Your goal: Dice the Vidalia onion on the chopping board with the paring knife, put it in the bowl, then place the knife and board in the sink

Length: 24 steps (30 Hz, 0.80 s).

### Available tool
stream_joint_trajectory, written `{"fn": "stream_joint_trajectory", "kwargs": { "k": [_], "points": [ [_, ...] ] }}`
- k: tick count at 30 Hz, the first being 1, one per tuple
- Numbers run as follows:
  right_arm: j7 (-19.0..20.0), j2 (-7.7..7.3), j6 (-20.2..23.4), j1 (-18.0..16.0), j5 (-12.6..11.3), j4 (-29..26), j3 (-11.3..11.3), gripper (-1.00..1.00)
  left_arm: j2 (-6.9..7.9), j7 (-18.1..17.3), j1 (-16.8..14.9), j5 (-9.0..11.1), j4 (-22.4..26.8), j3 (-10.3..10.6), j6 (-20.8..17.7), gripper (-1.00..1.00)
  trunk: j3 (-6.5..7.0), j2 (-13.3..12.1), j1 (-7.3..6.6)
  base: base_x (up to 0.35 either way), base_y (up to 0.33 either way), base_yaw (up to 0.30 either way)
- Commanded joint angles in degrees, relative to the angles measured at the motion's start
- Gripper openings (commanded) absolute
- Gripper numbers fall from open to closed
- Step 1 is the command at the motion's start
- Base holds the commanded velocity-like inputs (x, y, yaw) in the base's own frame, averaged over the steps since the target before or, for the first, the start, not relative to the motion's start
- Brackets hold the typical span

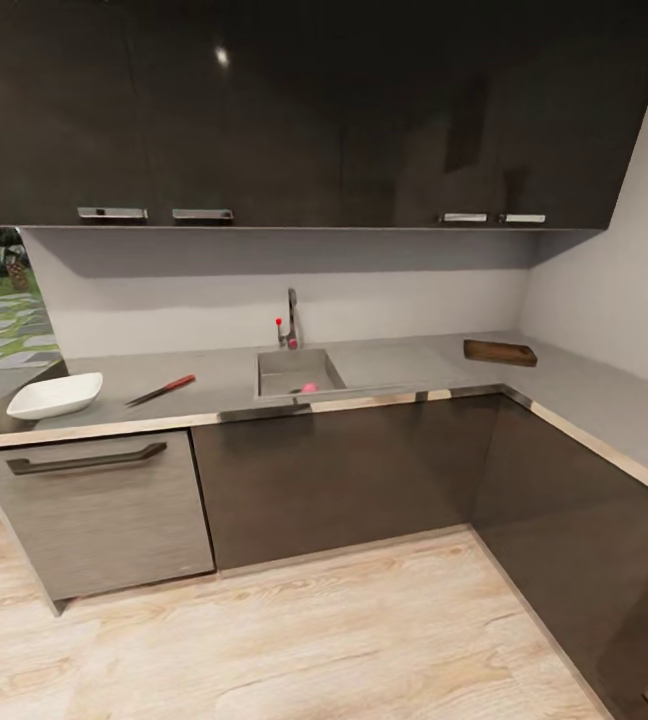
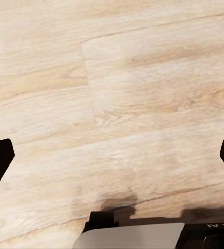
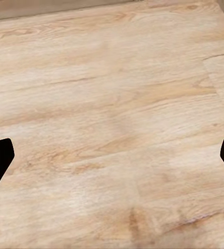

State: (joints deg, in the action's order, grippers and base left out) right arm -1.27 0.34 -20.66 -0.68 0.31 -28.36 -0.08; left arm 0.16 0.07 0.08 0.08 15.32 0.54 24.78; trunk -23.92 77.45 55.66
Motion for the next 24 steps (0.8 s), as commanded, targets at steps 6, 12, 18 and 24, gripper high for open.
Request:
{"fn": "stream_joint_trajectory", "kwargs": {
  "k": [6,12,18,24],
  "points": [
    [-0.13,0.02,-0.17,-0.03,0.02,0.03,0.0,1.0,0.01,0.01,0.01,0.01,0.06,-0.01,0.09,1.0,1.03,-2.39,-1.32,0.0,0.0,0.0],
    [-0.13,0.02,-0.17,-0.03,0.0,0.01,0.0,1.0,0.01,0.0,0.01,0.01,0.06,-0.01,0.09,1.0,2.11,-4.8,-2.64,0.0,0.0,0.0],
    [-0.13,0.02,-0.17,-0.03,0.0,0.0,0.0,1.0,0.01,0.01,0.01,0.01,0.06,0.0,0.09,1.0,3.19,-7.2,-3.96,0.0,0.0,0.0],
    [-0.13,0.02,-0.17,-0.03,-0.02,-0.02,0.0,1.0,0.01,0.01,0.01,0.01,0.06,0.01,0.09,1.0,4.26,-9.61,-5.28,0.0,0.0,0.0]
  ]
}}
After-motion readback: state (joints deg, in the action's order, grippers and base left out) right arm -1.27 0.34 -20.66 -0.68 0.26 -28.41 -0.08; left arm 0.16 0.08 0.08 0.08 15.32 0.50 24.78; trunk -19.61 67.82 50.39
